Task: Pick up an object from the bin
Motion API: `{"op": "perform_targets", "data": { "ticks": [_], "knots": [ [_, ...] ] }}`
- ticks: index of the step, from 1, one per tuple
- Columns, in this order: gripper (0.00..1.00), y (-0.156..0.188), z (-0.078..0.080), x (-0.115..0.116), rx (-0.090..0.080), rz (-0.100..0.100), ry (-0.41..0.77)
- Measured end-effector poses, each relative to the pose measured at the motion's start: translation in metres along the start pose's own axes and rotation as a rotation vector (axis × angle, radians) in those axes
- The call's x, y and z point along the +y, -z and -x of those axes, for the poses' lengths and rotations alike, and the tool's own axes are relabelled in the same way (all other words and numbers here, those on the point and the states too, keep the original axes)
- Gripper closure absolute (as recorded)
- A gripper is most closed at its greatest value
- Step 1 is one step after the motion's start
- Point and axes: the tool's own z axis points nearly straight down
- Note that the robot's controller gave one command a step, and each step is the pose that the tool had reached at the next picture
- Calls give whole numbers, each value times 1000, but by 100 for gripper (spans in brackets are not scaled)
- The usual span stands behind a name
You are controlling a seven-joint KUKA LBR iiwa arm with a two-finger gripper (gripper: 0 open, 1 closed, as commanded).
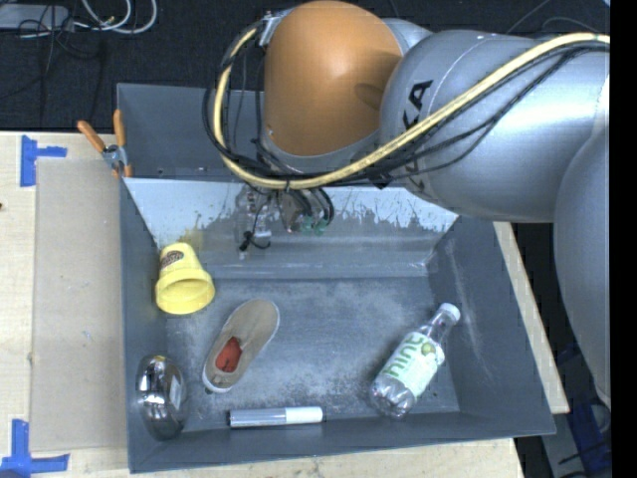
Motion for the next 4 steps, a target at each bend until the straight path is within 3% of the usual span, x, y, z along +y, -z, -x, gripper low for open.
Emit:
{"op": "perform_targets", "data": {
  "ticks": [1,2,4],
  "knots": [
    [0,-5,-1,-2,8,-3,-4],
    [0,-146,-2,33,15,-5,-203],
    [0,-142,0,33,9,-3,-205]
  ]
}}
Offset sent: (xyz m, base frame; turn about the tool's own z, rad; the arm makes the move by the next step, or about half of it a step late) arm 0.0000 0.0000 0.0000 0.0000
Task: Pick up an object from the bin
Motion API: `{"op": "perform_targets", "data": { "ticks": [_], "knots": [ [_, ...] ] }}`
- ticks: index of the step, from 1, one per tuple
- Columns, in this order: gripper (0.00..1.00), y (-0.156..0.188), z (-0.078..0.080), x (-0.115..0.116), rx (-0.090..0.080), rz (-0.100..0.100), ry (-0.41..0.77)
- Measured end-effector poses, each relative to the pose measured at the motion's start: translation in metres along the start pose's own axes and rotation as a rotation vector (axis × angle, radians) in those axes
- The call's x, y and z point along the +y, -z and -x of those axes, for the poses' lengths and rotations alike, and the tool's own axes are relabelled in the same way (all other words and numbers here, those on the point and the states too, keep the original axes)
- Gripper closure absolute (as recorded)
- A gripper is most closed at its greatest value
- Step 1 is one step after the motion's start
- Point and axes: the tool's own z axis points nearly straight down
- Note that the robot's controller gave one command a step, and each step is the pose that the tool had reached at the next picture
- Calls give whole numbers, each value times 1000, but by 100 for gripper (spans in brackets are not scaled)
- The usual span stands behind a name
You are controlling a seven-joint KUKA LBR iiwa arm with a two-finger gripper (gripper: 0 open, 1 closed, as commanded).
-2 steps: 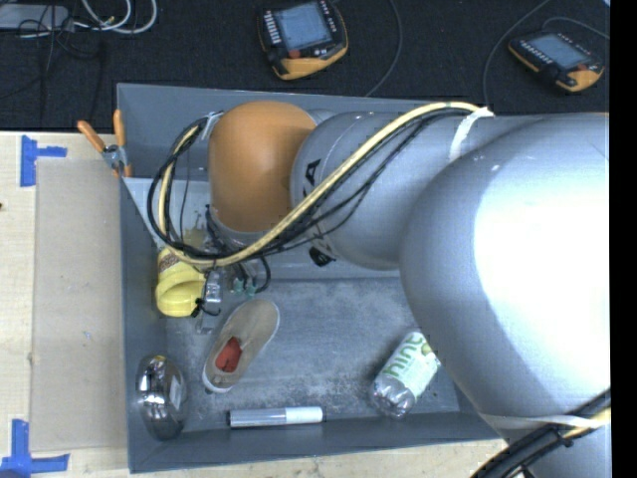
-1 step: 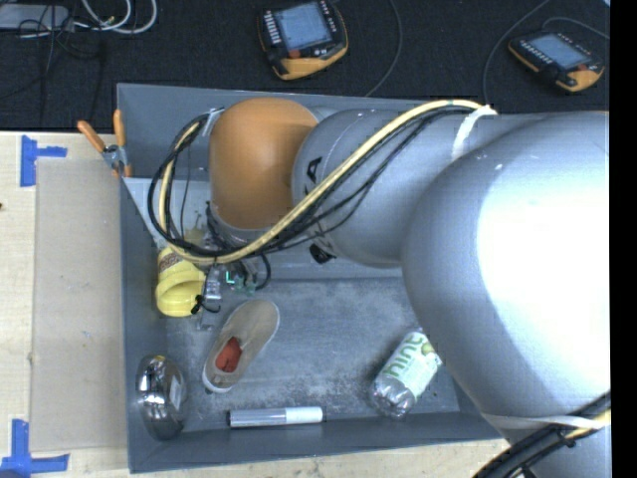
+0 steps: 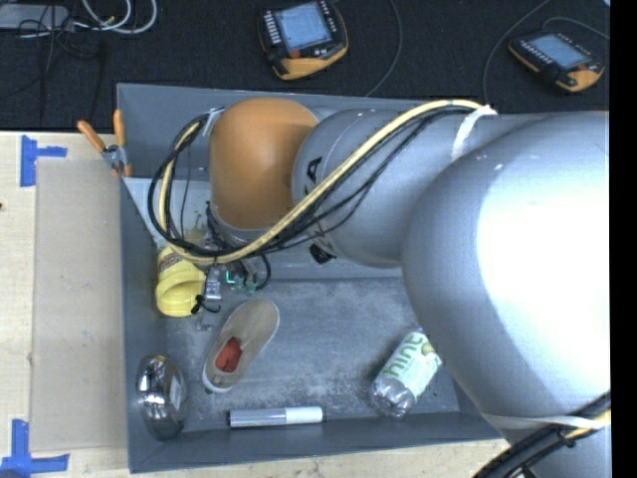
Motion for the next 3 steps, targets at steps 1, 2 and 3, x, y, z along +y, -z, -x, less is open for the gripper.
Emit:
{"op": "perform_targets", "data": {
  "ticks": [1,2,3],
  "knots": [
    [0,0,0,0,0,0,-1],
    [0,0,0,0,0,0,-1],
    [0,0,0,0,0,0,-2]
  ]
}}
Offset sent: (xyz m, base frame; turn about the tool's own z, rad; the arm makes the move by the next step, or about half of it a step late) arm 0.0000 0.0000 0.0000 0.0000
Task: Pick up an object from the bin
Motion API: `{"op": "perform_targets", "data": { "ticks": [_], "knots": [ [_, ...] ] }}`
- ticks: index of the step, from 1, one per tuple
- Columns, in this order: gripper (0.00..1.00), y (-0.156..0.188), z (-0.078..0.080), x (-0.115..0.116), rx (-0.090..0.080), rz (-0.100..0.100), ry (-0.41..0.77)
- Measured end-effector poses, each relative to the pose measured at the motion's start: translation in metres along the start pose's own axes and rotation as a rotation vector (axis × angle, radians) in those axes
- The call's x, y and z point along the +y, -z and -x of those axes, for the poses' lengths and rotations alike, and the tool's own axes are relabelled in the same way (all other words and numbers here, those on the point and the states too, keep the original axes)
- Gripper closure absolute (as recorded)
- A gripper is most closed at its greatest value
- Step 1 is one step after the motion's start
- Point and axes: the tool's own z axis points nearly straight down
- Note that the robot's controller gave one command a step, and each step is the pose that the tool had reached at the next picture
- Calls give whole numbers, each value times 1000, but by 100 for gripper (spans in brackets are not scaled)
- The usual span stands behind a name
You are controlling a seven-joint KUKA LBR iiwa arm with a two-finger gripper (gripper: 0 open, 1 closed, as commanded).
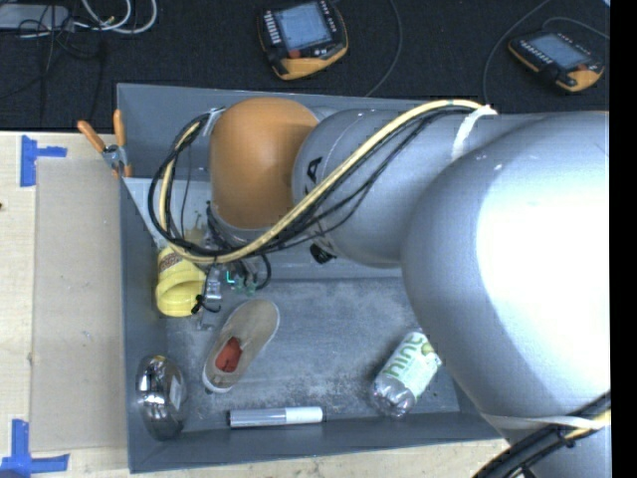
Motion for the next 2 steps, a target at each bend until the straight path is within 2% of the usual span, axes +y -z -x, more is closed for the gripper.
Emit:
{"op": "perform_targets", "data": {
  "ticks": [1,2],
  "knots": [
    [0,0,0,0,0,0,-1],
    [0,8,10,-23,-2,-1,71]
  ]
}}
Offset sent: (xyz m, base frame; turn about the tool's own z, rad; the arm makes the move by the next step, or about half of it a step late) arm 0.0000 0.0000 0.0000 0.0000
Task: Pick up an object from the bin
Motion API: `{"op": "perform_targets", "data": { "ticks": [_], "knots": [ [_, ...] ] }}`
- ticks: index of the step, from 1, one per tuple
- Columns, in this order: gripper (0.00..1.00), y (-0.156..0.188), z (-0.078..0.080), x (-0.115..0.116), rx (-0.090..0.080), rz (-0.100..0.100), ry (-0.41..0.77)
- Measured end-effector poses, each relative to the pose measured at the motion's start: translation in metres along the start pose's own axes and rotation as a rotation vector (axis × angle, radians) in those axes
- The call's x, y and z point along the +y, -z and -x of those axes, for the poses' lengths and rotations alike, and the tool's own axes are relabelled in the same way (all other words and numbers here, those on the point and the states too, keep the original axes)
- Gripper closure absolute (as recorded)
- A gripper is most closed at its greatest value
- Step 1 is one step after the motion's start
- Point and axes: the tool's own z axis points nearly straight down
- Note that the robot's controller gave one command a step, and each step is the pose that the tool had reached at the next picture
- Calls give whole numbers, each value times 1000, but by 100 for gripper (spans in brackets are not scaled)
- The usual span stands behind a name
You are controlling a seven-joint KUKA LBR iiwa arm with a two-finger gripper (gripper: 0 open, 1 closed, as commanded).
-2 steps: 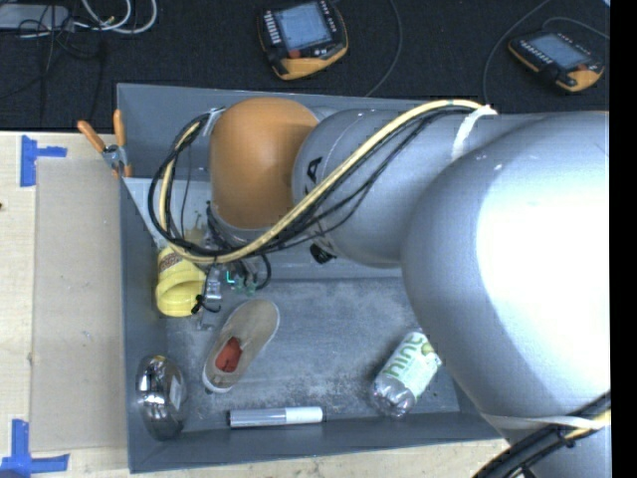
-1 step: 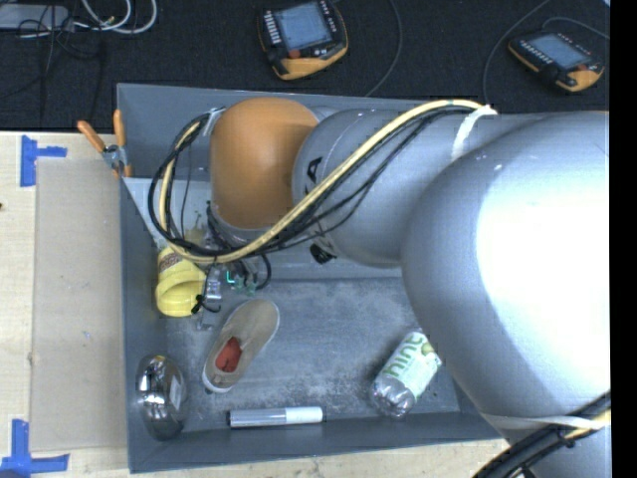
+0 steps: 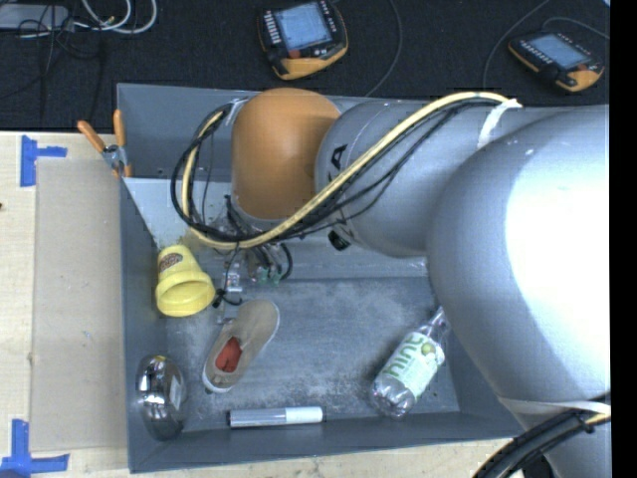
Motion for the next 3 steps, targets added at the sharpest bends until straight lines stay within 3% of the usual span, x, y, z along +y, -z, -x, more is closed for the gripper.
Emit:
{"op": "perform_targets", "data": {
  "ticks": [1,2,3],
  "knots": [
    [0,-64,-7,26,3,-7,213],
    [100,-60,-6,25,-1,-9,212],
    [0,-62,-7,28,-4,-2,212]
  ]
}}
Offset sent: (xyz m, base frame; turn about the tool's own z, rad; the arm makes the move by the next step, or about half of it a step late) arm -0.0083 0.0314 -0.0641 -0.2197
